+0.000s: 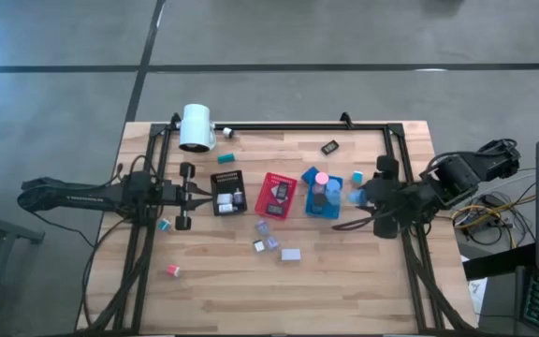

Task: Pick & Place Office items
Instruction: Put the blue hourglass into the blue bin

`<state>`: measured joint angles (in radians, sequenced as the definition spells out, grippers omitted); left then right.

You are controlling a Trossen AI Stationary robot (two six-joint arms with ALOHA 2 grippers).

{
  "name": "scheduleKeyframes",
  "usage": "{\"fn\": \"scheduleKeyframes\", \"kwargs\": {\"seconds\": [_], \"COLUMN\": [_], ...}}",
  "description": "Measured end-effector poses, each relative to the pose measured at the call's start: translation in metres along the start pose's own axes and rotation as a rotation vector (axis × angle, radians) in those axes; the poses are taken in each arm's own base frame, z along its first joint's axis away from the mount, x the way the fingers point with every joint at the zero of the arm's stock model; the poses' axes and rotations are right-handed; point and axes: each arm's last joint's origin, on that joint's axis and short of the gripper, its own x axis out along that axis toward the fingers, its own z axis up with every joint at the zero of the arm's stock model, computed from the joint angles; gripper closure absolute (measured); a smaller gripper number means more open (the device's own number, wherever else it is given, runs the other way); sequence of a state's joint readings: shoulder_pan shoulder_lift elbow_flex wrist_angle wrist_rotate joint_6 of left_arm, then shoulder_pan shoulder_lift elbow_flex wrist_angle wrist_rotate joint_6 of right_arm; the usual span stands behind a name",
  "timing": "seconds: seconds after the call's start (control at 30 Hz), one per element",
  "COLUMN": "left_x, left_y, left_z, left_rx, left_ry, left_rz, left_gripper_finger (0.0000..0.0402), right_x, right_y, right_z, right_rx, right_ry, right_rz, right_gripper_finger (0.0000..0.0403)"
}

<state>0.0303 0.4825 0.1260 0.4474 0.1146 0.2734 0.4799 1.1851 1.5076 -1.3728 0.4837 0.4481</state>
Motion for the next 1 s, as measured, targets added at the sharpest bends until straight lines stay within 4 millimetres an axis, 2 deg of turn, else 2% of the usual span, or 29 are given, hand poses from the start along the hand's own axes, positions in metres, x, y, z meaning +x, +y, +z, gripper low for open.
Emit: {"fn": "scheduleKeyframes", "kwargs": {"seconds": [0.17,0.33,0.5,0.8,1.0], "left_x": [-0.002,-0.002,-0.003,-0.003,-0.003], "left_y": [0.001,0.001,0.001,0.001,0.001], "left_z": [0.005,0.006,0.006,0.004,0.004], "left_rx": [-0.015,-0.014,-0.009,0.023,0.021], "left_ry": [-0.032,-0.035,-0.038,-0.033,-0.032], "left_rz": [0.011,0.012,0.013,0.013,0.012], "left_gripper_finger": [0.0396,0.0384,0.0373,0.0376,0.0374], "right_x": [0.007,0.028,0.055,0.108,0.136], "right_y": [0.006,0.016,0.017,-0.006,-0.018], "right_z": [0.002,0.008,0.017,0.033,0.033], "right_rx": [0.098,0.107,0.072,0.012,-0.032], "right_ry": [0.251,0.358,0.468,0.613,0.682], "right_rz": [0.031,0.048,0.07,0.093,0.095], "right_gripper_finger": [0.0208,0.0208,0.0208,0.0208,0.0208]}}
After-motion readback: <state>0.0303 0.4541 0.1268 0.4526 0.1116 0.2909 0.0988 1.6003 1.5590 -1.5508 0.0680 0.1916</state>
